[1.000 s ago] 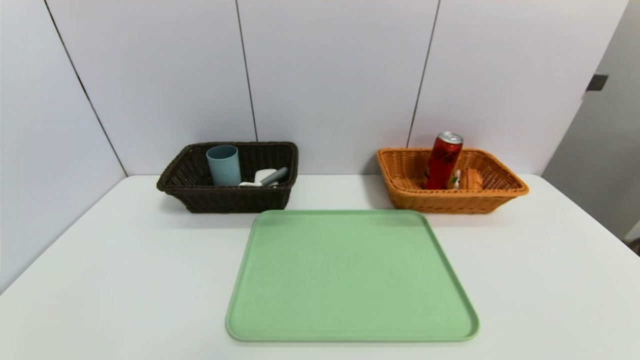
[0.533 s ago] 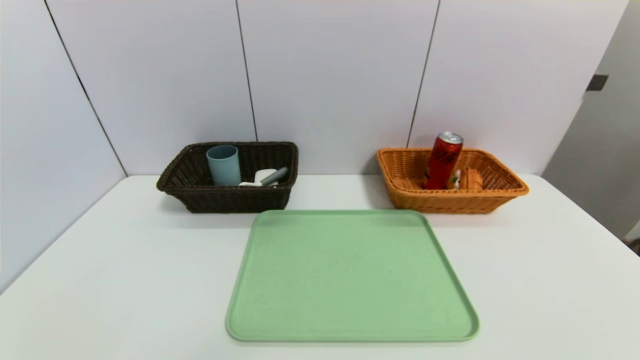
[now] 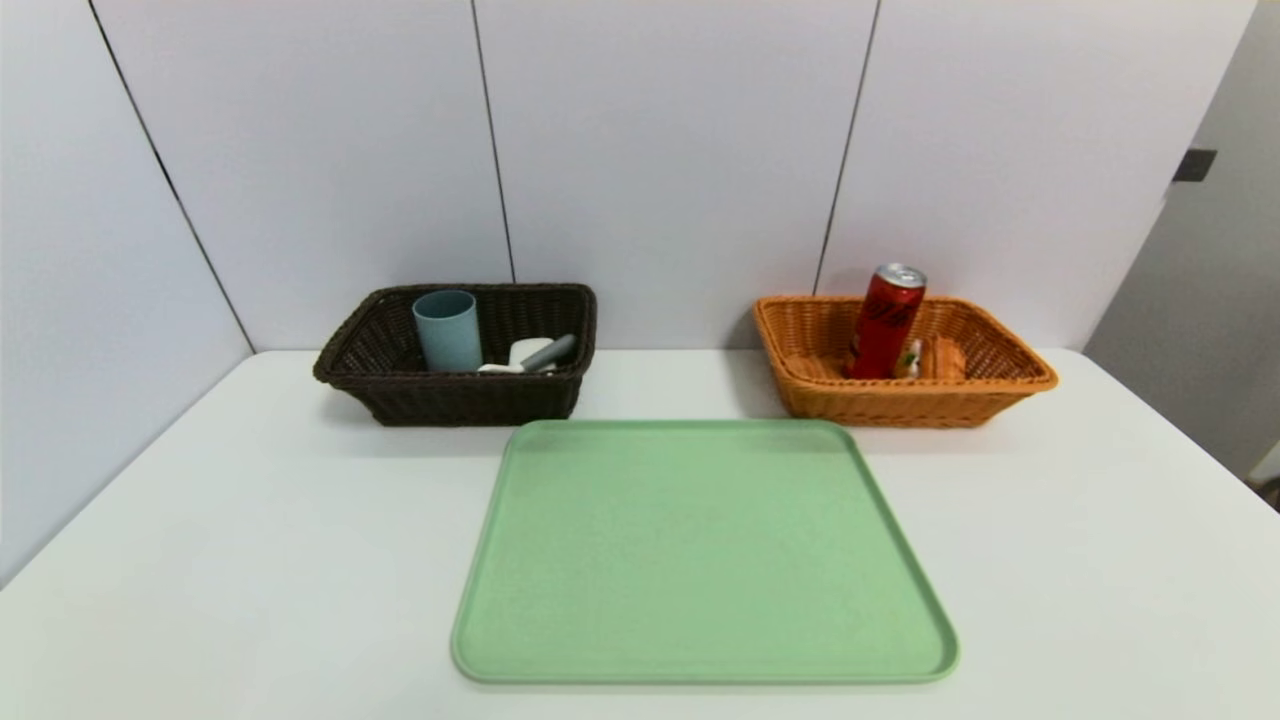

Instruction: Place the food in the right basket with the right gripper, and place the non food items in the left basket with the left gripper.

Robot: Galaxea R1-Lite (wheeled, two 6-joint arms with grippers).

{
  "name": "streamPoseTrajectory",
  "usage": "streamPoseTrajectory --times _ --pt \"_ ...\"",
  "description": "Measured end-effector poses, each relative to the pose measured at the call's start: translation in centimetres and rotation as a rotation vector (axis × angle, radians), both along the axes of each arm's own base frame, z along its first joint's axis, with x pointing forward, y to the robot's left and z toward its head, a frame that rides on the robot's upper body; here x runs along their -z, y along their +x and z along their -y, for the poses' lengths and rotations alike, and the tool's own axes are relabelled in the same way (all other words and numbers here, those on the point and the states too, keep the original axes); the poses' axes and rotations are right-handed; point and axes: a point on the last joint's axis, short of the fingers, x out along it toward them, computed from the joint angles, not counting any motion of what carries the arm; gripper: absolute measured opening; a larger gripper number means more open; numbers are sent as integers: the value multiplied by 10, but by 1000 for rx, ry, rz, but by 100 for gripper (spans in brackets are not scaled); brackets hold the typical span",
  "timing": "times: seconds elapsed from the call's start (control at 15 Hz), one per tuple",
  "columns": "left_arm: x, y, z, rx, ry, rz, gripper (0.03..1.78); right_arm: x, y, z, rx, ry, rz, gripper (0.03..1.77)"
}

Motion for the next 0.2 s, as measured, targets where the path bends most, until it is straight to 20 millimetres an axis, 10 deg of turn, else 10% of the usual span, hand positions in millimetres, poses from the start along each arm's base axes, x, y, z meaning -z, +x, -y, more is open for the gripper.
streamPoseTrajectory --times 0.2 --pt "0 0 0 -1 -1 0 169 0 0 0 -2 -1 2 171"
